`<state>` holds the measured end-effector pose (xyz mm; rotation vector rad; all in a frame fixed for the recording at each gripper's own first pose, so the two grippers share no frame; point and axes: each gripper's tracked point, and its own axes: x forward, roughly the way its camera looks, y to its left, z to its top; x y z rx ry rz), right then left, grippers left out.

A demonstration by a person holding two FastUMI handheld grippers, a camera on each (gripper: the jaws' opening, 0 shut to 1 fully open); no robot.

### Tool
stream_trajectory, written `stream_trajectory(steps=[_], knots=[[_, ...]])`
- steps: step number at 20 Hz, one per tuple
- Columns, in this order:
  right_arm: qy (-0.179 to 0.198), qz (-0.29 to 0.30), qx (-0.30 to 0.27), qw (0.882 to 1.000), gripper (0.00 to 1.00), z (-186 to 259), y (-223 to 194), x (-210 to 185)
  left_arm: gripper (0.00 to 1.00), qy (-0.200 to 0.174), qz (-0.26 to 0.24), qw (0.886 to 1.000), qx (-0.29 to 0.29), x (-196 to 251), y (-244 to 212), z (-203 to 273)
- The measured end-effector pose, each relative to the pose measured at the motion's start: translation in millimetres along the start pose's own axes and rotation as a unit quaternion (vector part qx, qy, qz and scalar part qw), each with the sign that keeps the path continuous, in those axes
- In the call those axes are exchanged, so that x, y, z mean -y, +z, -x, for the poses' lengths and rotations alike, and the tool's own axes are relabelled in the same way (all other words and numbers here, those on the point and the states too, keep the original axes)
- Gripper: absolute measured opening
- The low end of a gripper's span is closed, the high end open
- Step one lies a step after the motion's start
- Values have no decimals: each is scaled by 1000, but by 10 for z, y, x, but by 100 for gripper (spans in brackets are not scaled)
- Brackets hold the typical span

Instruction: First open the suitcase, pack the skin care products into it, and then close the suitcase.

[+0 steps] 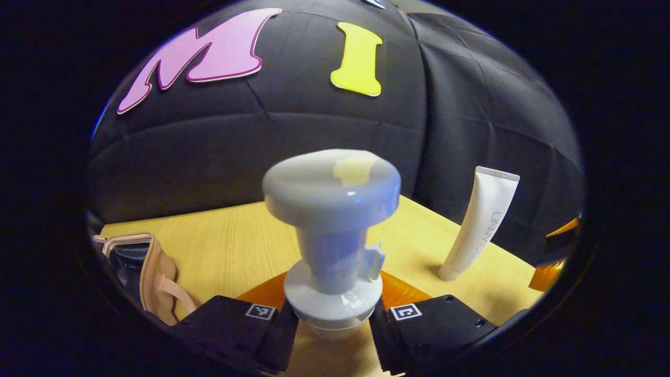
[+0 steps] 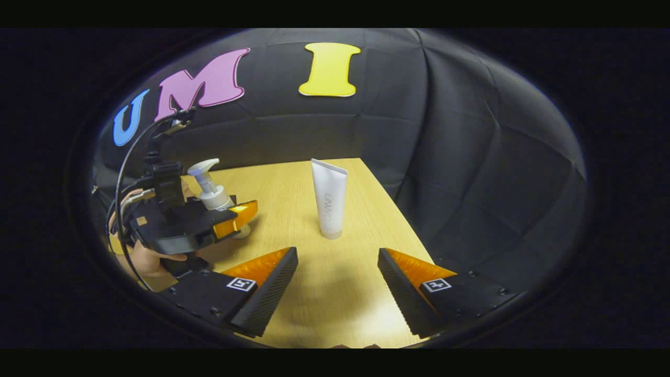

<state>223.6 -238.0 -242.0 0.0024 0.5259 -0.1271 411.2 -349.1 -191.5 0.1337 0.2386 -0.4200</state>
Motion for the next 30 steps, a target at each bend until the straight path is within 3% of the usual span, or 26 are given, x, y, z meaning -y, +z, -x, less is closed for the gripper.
stream_trajectory(steps=[2,3,5,14,21,22,23,25,27,30], knots=[[6,19,8,1000,94,-184,18,-79,65,-9,0,1000,-5,-5,-14,21],[5,22,3,1000,98,-289,11,-89,64,-13,4,1000,-10,-4,-40,60],[-2,4,3,1000,98,-527,38,-104,63,-17,17,1000,-14,-39,-52,193],[-47,-28,35,998,98,-1268,310,12,63,7,35,999,1,-221,123,990],[-71,-31,16,997,96,-1568,100,84,63,32,44,999,-2,-414,134,1287],[-74,-39,20,996,92,-1591,125,105,63,35,43,998,-3,-440,130,1317],[-78,-44,21,996,65,-1627,150,100,63,37,43,998,-6,-476,111,1337],[-79,-49,22,995,55,-1655,176,90,59,41,43,998,-10,-515,87,1378],[-78,-35,21,996,48,-1617,160,92,62,44,45,998,-9,-578,93,1421],[-61,-15,24,998,43,-1499,201,2,59,52,62,997,-2,-691,150,1512]])
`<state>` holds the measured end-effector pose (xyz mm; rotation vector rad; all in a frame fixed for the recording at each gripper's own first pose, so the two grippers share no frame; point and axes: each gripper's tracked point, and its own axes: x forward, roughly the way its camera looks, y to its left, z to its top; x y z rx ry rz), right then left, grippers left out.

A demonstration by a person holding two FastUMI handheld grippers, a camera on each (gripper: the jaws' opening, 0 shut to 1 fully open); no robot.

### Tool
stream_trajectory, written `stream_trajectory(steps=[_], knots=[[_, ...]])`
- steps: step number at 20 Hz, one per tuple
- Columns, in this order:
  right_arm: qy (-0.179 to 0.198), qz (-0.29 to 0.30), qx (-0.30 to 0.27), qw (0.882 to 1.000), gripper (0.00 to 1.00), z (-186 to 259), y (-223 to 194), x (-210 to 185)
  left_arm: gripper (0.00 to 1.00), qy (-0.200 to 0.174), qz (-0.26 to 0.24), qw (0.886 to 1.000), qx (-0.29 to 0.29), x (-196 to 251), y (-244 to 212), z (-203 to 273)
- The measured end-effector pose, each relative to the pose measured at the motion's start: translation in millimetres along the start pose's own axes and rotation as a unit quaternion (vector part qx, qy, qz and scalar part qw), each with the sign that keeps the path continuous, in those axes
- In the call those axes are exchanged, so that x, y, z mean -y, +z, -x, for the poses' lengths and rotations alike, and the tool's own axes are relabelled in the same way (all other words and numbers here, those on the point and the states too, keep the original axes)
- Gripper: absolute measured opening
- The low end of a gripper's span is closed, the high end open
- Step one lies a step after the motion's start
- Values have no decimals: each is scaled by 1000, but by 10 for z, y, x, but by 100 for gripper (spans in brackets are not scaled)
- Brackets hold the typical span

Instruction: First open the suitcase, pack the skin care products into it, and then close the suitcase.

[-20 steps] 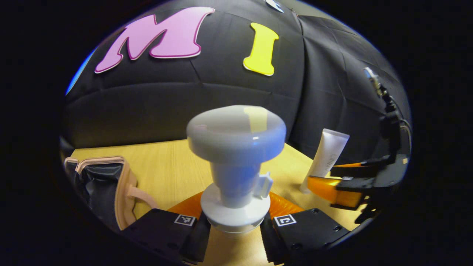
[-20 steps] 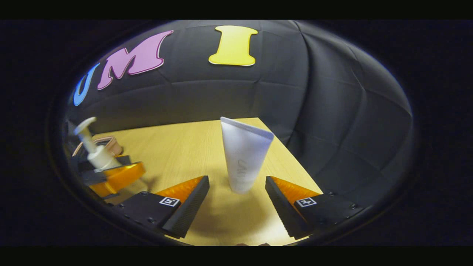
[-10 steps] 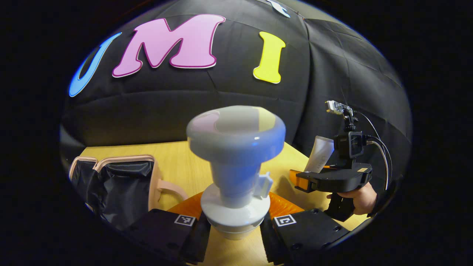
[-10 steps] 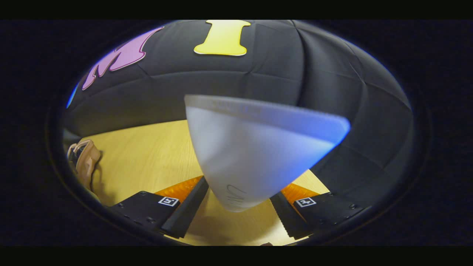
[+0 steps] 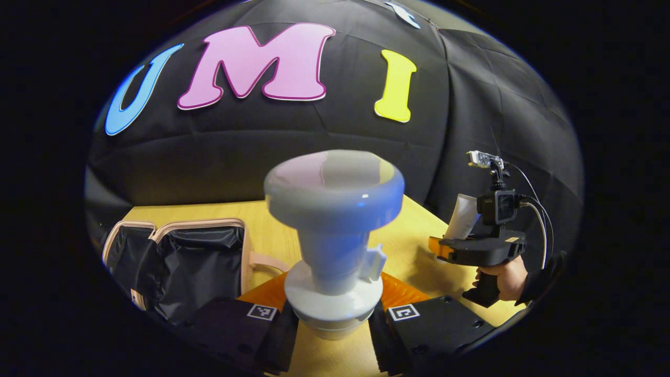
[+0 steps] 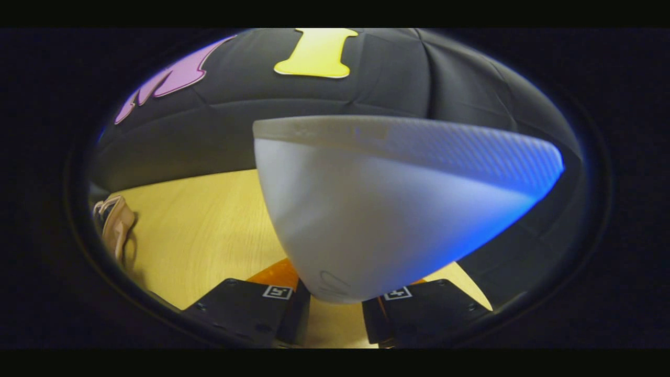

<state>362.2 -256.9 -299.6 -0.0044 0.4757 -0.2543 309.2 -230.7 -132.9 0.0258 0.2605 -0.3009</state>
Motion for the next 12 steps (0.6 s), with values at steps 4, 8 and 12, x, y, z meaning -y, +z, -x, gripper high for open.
stream_trajectory(steps=[4,8,12], knots=[[29,23,52,998,43,478,407,-212,62,15,38,999,11,-294,141,253],[81,52,81,992,43,998,661,-697,62,47,63,997,14,-840,133,636],[123,46,87,987,43,1444,754,-1253,62,66,81,995,0,-1365,75,1032]])
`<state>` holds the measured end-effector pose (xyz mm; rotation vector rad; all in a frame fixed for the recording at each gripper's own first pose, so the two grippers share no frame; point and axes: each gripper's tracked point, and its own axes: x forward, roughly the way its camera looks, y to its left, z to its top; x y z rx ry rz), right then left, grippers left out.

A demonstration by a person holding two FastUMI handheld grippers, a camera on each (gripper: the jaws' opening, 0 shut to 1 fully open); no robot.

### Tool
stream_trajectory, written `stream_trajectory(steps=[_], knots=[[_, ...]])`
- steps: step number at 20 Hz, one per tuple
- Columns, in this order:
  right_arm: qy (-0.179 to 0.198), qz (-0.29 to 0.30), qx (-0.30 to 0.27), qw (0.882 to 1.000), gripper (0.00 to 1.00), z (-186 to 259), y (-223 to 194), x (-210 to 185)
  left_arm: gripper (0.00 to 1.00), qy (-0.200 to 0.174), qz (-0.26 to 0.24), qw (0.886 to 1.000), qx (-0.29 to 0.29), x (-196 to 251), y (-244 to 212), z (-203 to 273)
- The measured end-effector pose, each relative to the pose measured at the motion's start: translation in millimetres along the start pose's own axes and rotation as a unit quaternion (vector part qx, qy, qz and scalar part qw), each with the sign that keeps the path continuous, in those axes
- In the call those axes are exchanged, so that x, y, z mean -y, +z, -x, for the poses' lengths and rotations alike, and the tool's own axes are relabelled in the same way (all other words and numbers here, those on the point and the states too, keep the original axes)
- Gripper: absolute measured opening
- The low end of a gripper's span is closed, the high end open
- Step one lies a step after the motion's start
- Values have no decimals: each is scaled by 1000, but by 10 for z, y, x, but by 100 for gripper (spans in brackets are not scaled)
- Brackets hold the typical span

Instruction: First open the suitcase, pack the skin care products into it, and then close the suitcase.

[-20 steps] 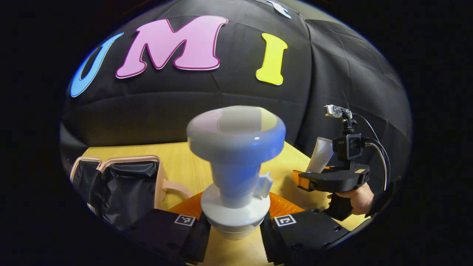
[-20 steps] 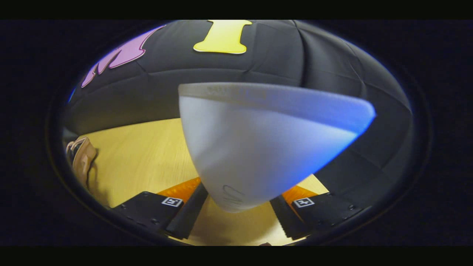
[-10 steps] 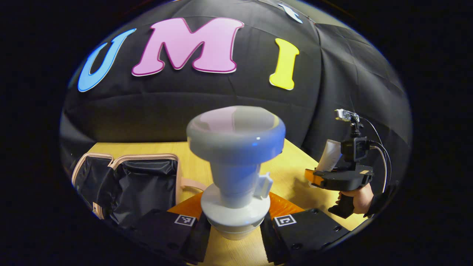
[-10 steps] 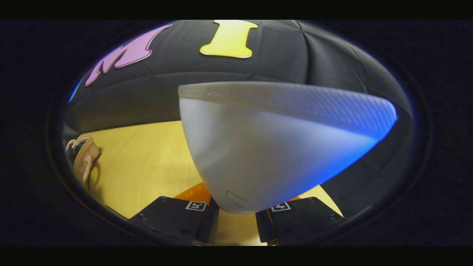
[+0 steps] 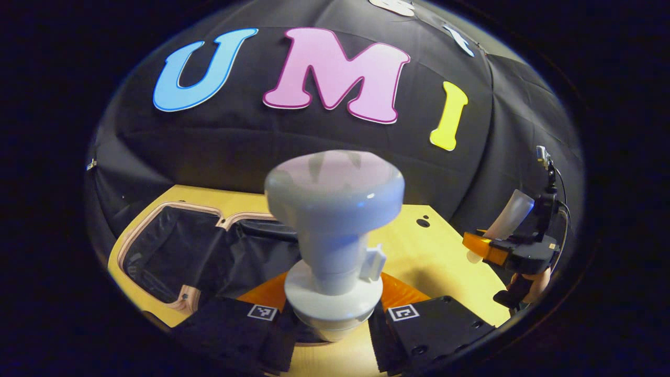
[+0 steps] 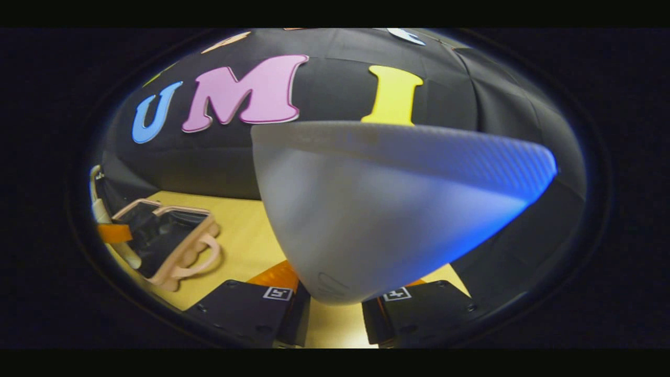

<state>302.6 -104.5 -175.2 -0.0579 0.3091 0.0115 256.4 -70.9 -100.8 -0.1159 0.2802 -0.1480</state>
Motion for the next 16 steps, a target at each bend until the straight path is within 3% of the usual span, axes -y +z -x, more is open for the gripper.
stream_trajectory(steps=[3,9,12,16], knots=[[35,-3,3,999,42,139,78,-450,61,8,14,1000,-21,-416,17,148],[102,-12,-1,995,41,325,93,-1247,62,-37,10,991,-128,-821,-50,-113],[136,-6,-7,991,41,347,98,-1536,62,-44,25,975,-215,-900,-327,-394],[176,3,-4,984,41,367,192,-1870,63,-23,22,949,-313,-1079,-811,-694]])
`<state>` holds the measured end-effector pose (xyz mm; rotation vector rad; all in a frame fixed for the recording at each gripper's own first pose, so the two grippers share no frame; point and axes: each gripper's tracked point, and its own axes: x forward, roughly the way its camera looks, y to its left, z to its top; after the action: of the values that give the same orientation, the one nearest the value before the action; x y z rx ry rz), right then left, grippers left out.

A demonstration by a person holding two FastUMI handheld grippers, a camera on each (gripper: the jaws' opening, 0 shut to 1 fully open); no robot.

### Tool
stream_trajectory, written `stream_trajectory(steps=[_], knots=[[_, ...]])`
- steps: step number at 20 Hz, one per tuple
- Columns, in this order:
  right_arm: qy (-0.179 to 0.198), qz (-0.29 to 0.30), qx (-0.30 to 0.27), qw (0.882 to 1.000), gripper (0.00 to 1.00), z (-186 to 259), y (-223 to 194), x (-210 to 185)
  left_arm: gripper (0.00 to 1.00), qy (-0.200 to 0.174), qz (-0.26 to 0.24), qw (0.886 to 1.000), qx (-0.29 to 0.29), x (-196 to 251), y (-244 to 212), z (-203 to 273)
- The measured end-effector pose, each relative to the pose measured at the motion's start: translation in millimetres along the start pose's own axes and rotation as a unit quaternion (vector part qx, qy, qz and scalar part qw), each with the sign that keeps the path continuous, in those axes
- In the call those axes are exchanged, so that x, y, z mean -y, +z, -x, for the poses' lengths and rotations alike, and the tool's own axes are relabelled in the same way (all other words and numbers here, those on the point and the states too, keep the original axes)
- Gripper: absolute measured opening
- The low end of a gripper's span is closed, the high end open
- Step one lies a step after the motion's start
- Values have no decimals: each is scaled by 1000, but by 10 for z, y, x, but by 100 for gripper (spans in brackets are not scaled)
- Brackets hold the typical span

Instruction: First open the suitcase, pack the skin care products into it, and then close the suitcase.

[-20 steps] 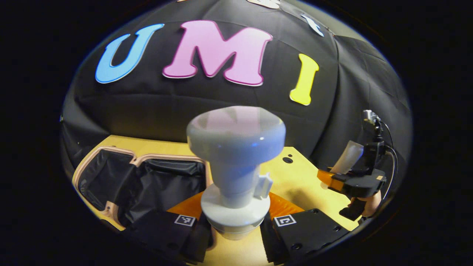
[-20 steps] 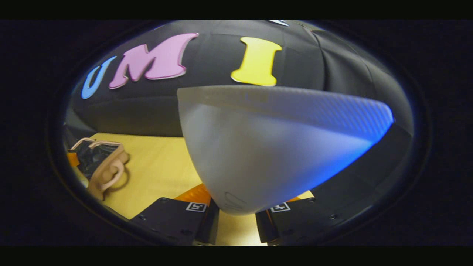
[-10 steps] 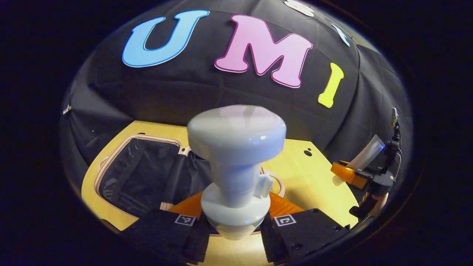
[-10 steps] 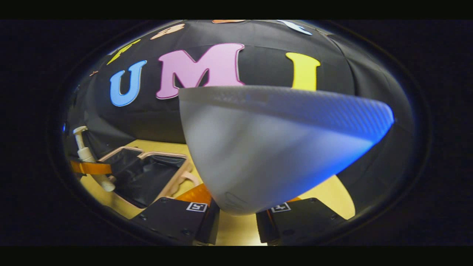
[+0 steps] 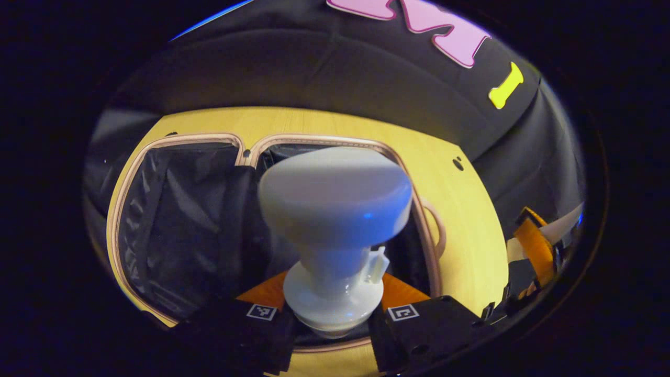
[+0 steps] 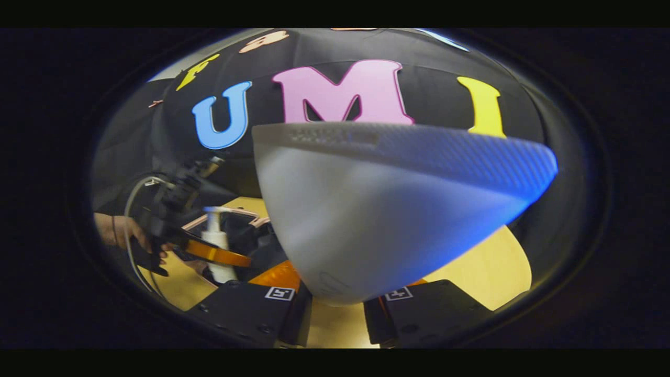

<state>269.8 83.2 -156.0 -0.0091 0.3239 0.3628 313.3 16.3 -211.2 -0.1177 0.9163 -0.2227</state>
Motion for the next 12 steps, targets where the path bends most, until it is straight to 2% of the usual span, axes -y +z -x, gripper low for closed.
stream_trajectory(steps=[3,8,11,12], knots=[[18,-4,-5,1000,42,-31,-6,-153,62,28,-6,999,-42,-49,10,-202],[26,-29,-29,999,42,-143,-110,-187,62,52,5,997,-62,-108,274,-445],[25,-35,-39,998,41,-257,-120,-192,63,86,12,993,-85,-247,225,-618],[24,-36,-43,998,41,-296,-119,-194,63,90,14,993,-71,-239,269,-623]])
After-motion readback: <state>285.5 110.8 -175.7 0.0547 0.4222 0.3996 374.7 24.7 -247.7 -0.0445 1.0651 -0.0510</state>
